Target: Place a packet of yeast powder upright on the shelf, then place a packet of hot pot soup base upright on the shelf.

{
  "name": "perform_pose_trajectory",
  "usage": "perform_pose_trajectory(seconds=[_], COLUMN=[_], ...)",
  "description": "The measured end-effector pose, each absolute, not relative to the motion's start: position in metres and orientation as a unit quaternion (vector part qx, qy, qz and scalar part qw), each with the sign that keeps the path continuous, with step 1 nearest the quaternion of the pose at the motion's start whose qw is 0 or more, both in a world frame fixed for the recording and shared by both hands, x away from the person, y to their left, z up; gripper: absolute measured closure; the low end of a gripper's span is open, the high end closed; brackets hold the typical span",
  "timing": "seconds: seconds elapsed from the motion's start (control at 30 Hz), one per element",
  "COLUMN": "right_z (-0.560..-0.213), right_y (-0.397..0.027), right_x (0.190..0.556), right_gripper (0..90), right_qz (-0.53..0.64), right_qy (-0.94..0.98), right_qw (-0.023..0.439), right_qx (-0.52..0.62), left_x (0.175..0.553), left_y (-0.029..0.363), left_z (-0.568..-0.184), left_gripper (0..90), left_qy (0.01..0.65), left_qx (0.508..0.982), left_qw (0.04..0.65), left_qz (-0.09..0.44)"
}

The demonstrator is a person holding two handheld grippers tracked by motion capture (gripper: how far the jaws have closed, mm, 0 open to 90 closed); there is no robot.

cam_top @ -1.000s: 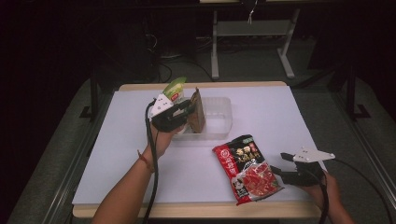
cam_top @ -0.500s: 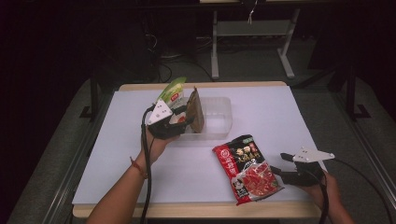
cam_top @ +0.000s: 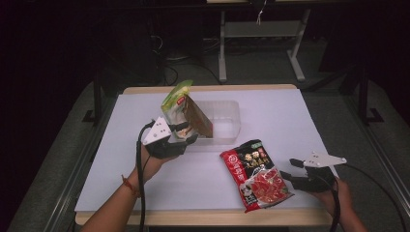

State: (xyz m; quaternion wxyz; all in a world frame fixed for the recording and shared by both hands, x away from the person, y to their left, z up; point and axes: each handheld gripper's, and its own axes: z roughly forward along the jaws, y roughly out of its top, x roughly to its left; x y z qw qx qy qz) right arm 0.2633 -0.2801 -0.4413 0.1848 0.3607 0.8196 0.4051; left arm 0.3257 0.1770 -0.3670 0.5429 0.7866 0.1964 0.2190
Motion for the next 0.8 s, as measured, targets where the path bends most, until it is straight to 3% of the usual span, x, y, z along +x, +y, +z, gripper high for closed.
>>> perform_pose_trajectory(seconds=[0.4,0.63,0.8], right_z=[-0.442,-0.441,-0.44], right_y=[-0.28,-0.276,-0.274], right_x=[0.265,0.262,0.259], right_gripper=[39.9,39.9,39.9], right_qz=[0.415,0.409,0.409], right_qy=[0.815,0.822,0.827], right_qw=[0.174,0.169,0.163], right_qx=[0.365,0.357,0.349], left_x=[0.315,0.317,0.32], left_y=[0.184,0.181,0.172], left_z=[-0.404,-0.422,-0.433], left_gripper=[40.4,28.9,27.1], left_qy=[0.197,0.225,0.226], left_qx=[0.822,0.823,0.835], left_qw=[0.508,0.504,0.493], left_qz=[0.167,0.132,0.091])
